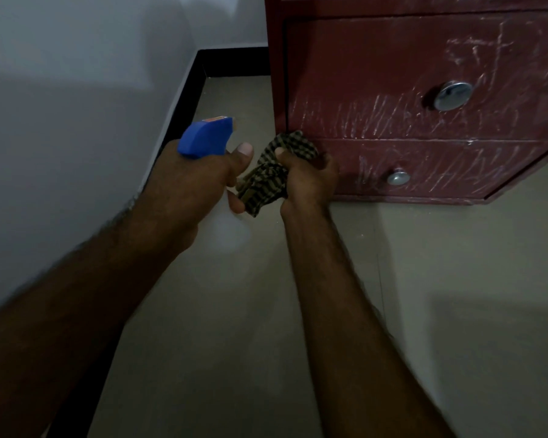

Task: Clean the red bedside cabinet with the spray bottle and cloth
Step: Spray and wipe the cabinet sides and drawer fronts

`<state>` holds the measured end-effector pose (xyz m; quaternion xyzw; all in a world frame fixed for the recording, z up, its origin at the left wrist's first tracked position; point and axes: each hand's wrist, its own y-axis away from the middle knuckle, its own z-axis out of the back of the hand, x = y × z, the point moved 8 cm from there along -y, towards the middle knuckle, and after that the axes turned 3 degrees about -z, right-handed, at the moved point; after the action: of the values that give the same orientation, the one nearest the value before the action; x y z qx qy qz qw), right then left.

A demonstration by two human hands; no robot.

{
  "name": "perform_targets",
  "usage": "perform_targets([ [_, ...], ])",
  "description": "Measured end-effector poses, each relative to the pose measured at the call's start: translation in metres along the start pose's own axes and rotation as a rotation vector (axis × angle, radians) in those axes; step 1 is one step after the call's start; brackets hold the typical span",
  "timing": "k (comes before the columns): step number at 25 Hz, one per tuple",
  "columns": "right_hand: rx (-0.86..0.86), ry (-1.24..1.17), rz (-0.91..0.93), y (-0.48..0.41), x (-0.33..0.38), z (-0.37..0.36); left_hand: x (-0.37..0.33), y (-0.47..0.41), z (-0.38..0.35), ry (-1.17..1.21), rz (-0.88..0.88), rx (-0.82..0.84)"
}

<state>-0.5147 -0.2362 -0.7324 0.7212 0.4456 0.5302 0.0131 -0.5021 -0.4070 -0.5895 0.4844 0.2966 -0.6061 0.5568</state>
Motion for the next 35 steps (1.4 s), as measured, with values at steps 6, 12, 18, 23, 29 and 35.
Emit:
perform_targets([
  [6,-0.022,0.024,-0.031,0.010,-0.005,-0.001,0.000,0.000,-0.001,0.032,0.010,-0.007],
  [12,0.019,-0.023,0.007,0.003,0.008,0.001,0.000,-0.001,0.003,-0.011,0.025,-0.015],
  [18,0.036,-0.080,0.067,0.004,0.021,0.001,-0.007,0.001,-0.005,0.021,-0.012,-0.010],
  [23,-0.067,0.000,0.054,0.011,0.024,0.007,-0.008,0.002,-0.006,0.005,0.003,-0.014],
  [29,-0.078,0.006,0.097,0.010,0.039,0.013,-0.010,0.005,-0.009,-0.014,-0.014,-0.013],
  [35,-0.050,0.006,0.168,0.006,0.053,0.016,-0.017,0.010,-0.012,0.004,-0.038,-0.013],
])
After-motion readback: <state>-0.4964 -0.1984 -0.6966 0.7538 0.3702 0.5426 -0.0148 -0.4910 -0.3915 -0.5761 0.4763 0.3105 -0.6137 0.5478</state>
